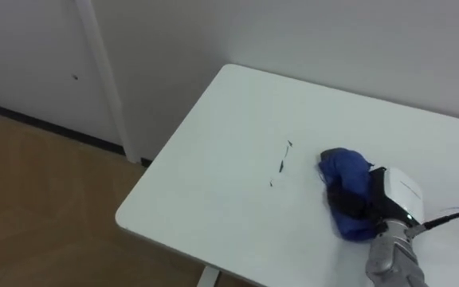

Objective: Wipe table

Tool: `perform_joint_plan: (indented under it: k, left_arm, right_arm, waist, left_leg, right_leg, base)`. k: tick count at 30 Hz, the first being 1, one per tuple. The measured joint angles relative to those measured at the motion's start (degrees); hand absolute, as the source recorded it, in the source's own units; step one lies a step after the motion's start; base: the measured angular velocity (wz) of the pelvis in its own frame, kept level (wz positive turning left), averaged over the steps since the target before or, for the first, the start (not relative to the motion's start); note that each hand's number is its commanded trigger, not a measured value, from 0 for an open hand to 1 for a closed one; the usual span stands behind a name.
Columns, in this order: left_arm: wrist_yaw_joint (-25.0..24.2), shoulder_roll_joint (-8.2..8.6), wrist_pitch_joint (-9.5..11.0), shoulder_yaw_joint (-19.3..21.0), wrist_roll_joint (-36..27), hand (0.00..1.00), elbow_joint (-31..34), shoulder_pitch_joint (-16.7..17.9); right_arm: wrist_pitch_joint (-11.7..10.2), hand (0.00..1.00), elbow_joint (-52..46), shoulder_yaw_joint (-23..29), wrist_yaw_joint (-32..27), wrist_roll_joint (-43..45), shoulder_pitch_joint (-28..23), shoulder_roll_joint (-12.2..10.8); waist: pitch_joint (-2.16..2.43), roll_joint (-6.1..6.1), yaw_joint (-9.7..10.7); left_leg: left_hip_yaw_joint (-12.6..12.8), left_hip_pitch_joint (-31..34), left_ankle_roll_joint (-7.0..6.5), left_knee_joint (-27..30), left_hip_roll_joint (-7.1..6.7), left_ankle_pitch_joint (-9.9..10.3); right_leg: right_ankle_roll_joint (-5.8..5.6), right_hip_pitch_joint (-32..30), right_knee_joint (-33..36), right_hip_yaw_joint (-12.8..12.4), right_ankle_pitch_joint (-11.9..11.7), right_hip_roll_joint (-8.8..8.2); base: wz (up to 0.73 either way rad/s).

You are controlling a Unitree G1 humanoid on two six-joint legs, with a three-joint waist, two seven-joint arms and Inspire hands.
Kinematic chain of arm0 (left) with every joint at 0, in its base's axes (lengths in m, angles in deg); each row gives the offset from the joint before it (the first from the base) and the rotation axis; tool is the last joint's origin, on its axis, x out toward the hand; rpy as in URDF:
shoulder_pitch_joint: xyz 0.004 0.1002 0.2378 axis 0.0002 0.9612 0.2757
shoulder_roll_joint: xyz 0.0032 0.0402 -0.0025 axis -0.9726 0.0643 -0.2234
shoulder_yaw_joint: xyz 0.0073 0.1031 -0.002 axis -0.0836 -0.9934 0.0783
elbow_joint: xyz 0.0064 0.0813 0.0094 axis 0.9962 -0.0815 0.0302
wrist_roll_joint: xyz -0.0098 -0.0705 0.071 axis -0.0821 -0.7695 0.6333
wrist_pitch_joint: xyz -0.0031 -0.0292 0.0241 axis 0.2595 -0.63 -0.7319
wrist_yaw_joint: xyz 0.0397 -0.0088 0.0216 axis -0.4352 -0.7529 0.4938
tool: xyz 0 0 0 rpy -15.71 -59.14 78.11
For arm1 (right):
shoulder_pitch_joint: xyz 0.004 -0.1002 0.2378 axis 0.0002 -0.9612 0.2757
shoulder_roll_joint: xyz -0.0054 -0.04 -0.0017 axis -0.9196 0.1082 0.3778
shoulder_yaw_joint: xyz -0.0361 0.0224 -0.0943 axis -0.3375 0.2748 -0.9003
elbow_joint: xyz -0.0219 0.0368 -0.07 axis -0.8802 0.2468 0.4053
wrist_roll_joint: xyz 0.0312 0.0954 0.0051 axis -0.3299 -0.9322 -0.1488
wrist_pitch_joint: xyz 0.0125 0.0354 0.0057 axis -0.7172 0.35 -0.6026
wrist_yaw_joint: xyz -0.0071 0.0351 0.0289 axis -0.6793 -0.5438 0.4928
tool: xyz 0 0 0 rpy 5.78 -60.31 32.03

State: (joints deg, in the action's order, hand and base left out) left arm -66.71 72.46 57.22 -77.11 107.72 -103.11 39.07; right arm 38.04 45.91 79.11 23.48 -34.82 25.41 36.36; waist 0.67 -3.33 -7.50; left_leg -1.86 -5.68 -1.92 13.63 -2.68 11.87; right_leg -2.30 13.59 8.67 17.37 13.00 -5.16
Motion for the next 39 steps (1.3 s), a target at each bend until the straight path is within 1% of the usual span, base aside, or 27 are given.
perform_joint_plan:
  k: [2,3,4,8,11,12,14,15,16,17,18,19,20,21,23,24,26,27,28,29,30,31,32,33,34,37,39]
  left_arm:
    - [0.0,-0.95,0.1,0.9,0.0,0.0,0.2,0.0]
    - [0.1,-1.37,0.0,1.8,0.1,0.0,0.2,0.0]
    - [0.3,-1.57,-0.1,2.7,0.2,0.0,0.2,0.0]
    - [0.8,-1.3,-0.1,2.7,0.1,0.0,0.4,-0.5]
    - [1.0,-0.87,-0.1,2.5,0.1,0.0,0.7,-0.2]
    - [1.1,-0.5,-0.1,2.5,0.1,0.0,0.4,-0.3]
    - [1.2,-0.06,-0.1,2.4,0.1,0.0,0.3,-0.4]
    - [1.2,0.1,0.0,1.8,0.1,0.0,-0.2,-0.4]
    - [1.0,0.19,0.0,1.2,0.1,0.0,-1.2,-0.5]
    - [0.9,0.25,-0.1,1.1,0.1,0.0,-1.4,-0.5]
    - [0.7,0.27,-0.2,0.4,0.1,0.0,-1.4,-0.4]
    - [0.3,0.39,-0.5,-0.1,0.1,0.0,-1.3,-0.9]
    - [-0.2,0.44,-0.5,-0.2,0.1,0.0,-1.3,-0.8]
    - [-0.9,0.71,-0.7,-0.2,0.1,0.0,-1.2,-0.9]
    - [-1.8,0.71,-0.9,-0.3,0.1,0.0,-0.6,-0.8]
    - [-2.1,0.67,-0.9,-0.3,0.1,0.0,0.2,-0.4]
    - [-2.4,0.2,-0.8,-0.3,0.1,0.0,1.9,0.9]
    - [-2.5,0.02,-0.8,-0.4,-0.1,0.0,2.4,1.8]
    - [-2.5,-0.03,-0.8,-0.4,-0.1,0.0,2.5,2.6]
    - [-2.5,-0.11,-0.8,-0.4,-0.1,0.0,2.5,3.0]
    - [-2.6,-0.49,-0.5,-0.4,0.0,0.0,2.6,3.5]
    - [-2.6,-1.14,-0.2,-0.4,0.0,0.0,2.6,4.0]
    - [-2.5,-1.47,-0.1,-0.4,0.0,0.0,2.6,4.1]
    - [-2.5,-2.02,0.1,-0.1,0.3,0.0,2.6,3.9]
    - [-2.5,-2.19,0.5,0.5,1.2,0.0,2.6,3.8]
    - [-2.5,-2.46,0.6,0.8,1.3,0.0,2.6,4.0]
    - [-2.5,-2.14,0.5,1.9,1.3,0.0,2.6,3.4]
  right_arm:
    - [-0.8,1.0,0.5,1.6,-0.1,-0.1,-1.5,0.8]
    - [-1.2,1.0,1.4,2.5,-0.3,-0.1,-2.2,1.0]
    - [-1.2,1.0,2.1,3.8,-0.5,-0.1,-3.1,1.0]
    - [-1.1,1.0,3.0,6.1,-1.0,-0.2,-5.2,1.3]
    - [0.6,1.0,2.5,5.7,-1.3,0.1,-5.1,0.9]
    - [1.5,1.0,2.0,5.2,-1.3,0.1,-4.5,0.7]
    - [3.5,1.0,1.5,3.3,-1.3,0.4,-3.1,0.7]
    - [4.6,1.0,1.4,2.0,-1.3,0.4,-2.0,0.7]
    - [6.2,1.0,1.1,0.7,-1.1,0.4,-0.9,0.6]
    - [7.0,1.0,1.0,-0.2,-1.0,0.4,-0.4,0.6]
    - [8.4,1.0,-0.1,-1.5,0.1,0.8,0.9,0.5]
    - [9.1,1.0,-1.4,-3.0,1.2,1.7,1.9,0.4]
    - [9.4,1.0,-2.2,-3.4,1.8,2.5,2.3,0.3]
    - [9.6,1.0,-3.3,-4.4,3.0,3.0,3.6,0.1]
    - [9.9,1.0,-4.9,-5.7,4.6,3.1,5.1,-0.5]
    - [9.9,1.0,-6.0,-6.2,5.2,3.2,5.4,-0.5]
    - [9.2,1.0,-6.5,-6.2,5.1,3.1,5.4,-0.2]
    - [8.4,1.0,-6.3,-6.2,4.9,2.5,5.3,0.3]
    - [6.7,1.0,-6.1,-5.9,4.8,2.0,4.2,1.1]
    - [5.7,1.0,-6.1,-5.5,4.7,1.6,3.4,1.4]
    - [3.8,1.0,-5.6,-5.2,4.0,0.3,1.5,1.7]
    - [1.7,1.0,-4.2,-4.9,3.1,-0.2,0.8,1.8]
    - [1.0,1.0,-3.6,-4.6,2.9,-0.3,0.4,1.8]
    - [-0.3,1.0,-2.3,-2.8,2.5,-0.7,-0.9,1.8]
    - [-1.2,1.0,-0.9,-0.2,2.4,-1.6,-2.4,1.8]
    - [-1.3,1.0,1.0,2.6,1.8,-3.2,-4.3,1.9]
    - [-1.4,1.0,1.9,5.2,1.7,-3.9,-5.4,2.0]
  waist:
    - [0.23,-0.4,0.4]
    - [0.35,-0.87,1.1]
    - [0.28,-1.13,1.3]
    - [0.38,-1.07,1.4]
    - [0.4,-0.84,0.3]
    - [0.5,-0.63,-0.8]
    - [0.46,-0.56,-1.0]
    - [0.34,-0.37,-1.2]
    - [0.27,0.04,-2.3]
    - [0.25,0.24,-2.9]
    - [0.11,0.62,-3.4]
    - [0.0,0.91,-3.5]
    - [-0.03,1.0,-3.6]
    - [-0.51,1.34,-4.1]
    - [-0.92,1.24,-4.1]
    - [-1.29,1.02,-4.3]
    - [-1.22,0.59,-4.1]
    - [-1.23,0.34,-3.7]
    - [-1.06,-0.02,-3.2]
    - [-0.93,-0.14,-2.9]
    - [-0.79,-0.65,-2.7]
    - [-0.59,-0.94,-1.7]
    - [-0.54,-1.31,-1.1]
    - [-0.24,-1.79,-0.3]
    - [-0.16,-1.96,-0.2]
    - [-0.03,-1.72,-0.1]
    - [-0.02,-1.7,1.0]
  left_leg:
    - [-0.1,0.0,-0.11,0.0,-0.05,0.1]
    - [-0.1,-0.1,-0.15,0.0,-0.13,0.1]
    - [-0.1,-0.8,-0.29,0.0,-0.12,0.2]
    - [-0.5,-1.1,-0.88,0.6,-0.12,1.2]
    - [0.2,-2.0,-0.96,0.6,-0.06,1.4]
    - [0.3,-2.3,-0.99,0.3,-0.06,1.4]
    - [0.3,-2.4,-0.99,0.3,-0.03,1.4]
    - [0.4,-2.5,-0.97,0.3,0.11,1.4]
    - [0.4,-2.8,-0.9,0.2,0.22,1.5]
    - [0.3,-2.8,-0.83,0.1,0.19,1.6]
    - [0.0,-2.6,-0.82,0.1,0.2,1.6]
    - [0.0,-2.1,-0.82,0.1,0.33,1.6]
    - [0.0,-1.8,-0.78,0.1,0.41,1.5]
    - [0.0,-1.5,-0.69,0.1,0.85,1.3]
    - [-0.1,-0.9,-0.49,0.1,0.92,1.1]
    - [-0.3,-0.4,-0.45,0.0,0.85,1.0]
    - [-0.7,0.6,-0.46,0.1,0.17,0.6]
    - [-1.0,0.9,-0.51,-0.1,0.0,0.5]
    - [-1.9,1.1,-0.51,-0.1,-0.11,0.5]
    - [-2.2,1.0,-0.52,0.0,-0.09,0.5]
    - [-2.9,1.0,-0.54,0.1,-0.22,0.5]
    - [-3.2,1.0,-0.54,0.2,-0.4,0.5]
    - [-3.3,1.0,-0.54,0.3,-0.72,0.5]
    - [-3.1,0.9,-0.54,0.2,-0.64,0.5]
    - [-2.7,0.3,-0.65,0.2,-0.28,0.6]
    - [-2.3,-1.3,-1.01,-0.2,-0.14,0.9]
    - [-3.1,-1.8,-1.21,0.0,-0.61,1.0]
  right_leg:
    - [-0.09,0.3,0.0,0.0,0.0,-0.17]
    - [-0.18,0.7,0.0,0.2,0.0,-0.27]
    - [-0.35,1.4,0.1,0.3,-0.1,-0.27]
    - [-0.7,2.5,0.5,1.2,-0.3,-0.31]
    - [-0.87,2.8,0.5,0.2,-0.4,-0.29]
    - [-0.94,2.8,0.5,0.0,-0.4,-0.31]
    - [-0.97,2.6,0.5,0.1,-0.4,-0.25]
    - [-0.96,2.4,0.9,0.1,-0.4,-0.15]
    - [-0.91,2.0,1.1,0.0,-0.5,0.0]
    - [-0.77,1.8,1.1,0.1,-0.5,0.13]
    - [-0.38,1.5,1.2,0.0,-0.8,0.37]
    - [-0.14,0.7,1.4,0.0,-0.9,0.52]
    - [-0.07,0.3,1.5,-0.1,-1.0,0.58]
    - [0.01,-0.4,2.0,-0.1,-1.0,0.62]
    - [0.08,-1.1,2.0,0.0,-1.0,0.73]
    - [0.29,-1.8,2.0,0.1,-0.9,0.69]
    - [0.31,-2.5,1.8,0.6,-0.6,0.56]
    - [0.22,-2.7,1.8,0.8,-0.4,0.41]
    - [0.04,-2.6,1.8,1.5,-0.3,0.18]
    - [-0.09,-2.6,1.7,1.7,-0.2,0.1]
    - [-0.13,-2.4,1.7,1.8,-0.1,0.04]
    - [-0.14,-2.0,1.7,2.0,-0.2,0.06]
    - [-0.15,-1.7,1.7,2.1,-0.2,0.05]
    - [-0.16,-1.3,1.9,2.1,-0.2,0.0]
    - [-0.3,-0.3,1.8,1.5,-0.3,-0.05]
    - [-0.52,1.1,1.9,1.7,-0.4,-0.11]
    - [-0.57,2.3,1.8,1.9,-0.4,-0.32]
  base:
    - [0.19]
    - [0.18]
    - [0.17]
    - [0.06]
    - [-0.24]
    - [-0.27]
    - [-0.22]
    - [-0.32]
    - [-0.42]
    - [-0.54]
    - [-0.43]
    - [-0.3]
    - [-0.17]
    - [-0.08]
    - [0.0]
    - [0.14]
    - [0.19]
    - [0.25]
    - [0.28]
    - [0.3]
    - [0.36]
    - [0.41]
    - [0.6]
    - [0.62]
    - [0.54]
    - [0.14]
    - [0.11]
